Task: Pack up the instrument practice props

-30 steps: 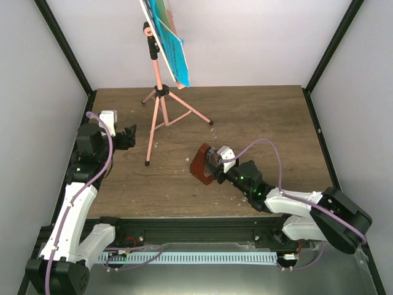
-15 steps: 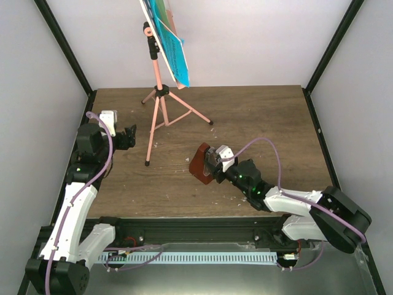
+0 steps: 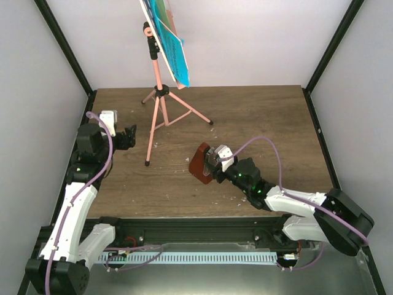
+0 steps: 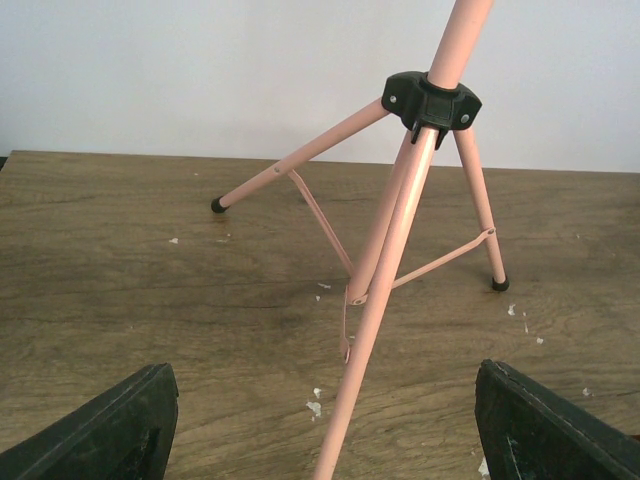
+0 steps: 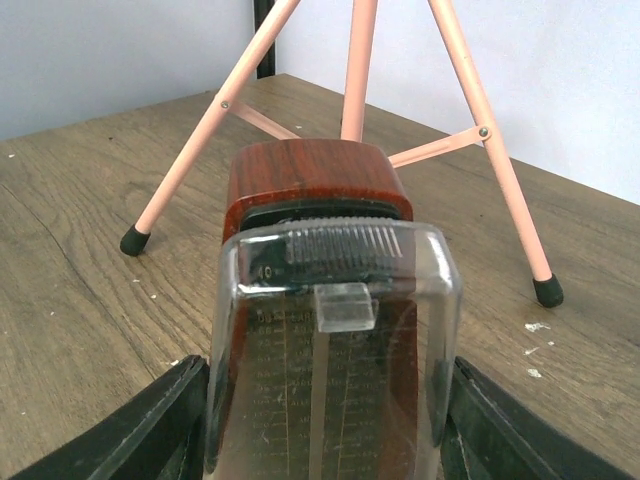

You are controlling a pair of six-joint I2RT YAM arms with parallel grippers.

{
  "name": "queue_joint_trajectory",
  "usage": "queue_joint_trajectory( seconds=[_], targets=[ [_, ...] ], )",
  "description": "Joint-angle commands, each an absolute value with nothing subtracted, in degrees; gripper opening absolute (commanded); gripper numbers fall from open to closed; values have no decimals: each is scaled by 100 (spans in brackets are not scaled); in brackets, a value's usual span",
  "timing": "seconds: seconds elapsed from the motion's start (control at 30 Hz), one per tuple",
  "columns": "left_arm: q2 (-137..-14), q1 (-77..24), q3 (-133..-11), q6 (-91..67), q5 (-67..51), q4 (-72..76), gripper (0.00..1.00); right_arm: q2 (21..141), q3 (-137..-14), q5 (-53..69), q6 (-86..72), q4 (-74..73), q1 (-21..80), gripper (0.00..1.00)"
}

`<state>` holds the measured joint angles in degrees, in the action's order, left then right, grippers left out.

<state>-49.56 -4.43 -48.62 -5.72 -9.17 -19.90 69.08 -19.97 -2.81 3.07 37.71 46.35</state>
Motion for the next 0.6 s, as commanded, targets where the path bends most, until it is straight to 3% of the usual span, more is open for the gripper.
queue_joint_trajectory(
  seconds=[0.0, 0.57],
  targets=[
    [-4972, -412, -4790, -545, -947, -2025, 83, 6879, -2052, -272, 486, 2981, 4696, 57],
    [-5027, -413, -4799, -548, -966, -2041, 83, 7061, -2299, -182, 554, 2852, 4693, 62]
  ],
)
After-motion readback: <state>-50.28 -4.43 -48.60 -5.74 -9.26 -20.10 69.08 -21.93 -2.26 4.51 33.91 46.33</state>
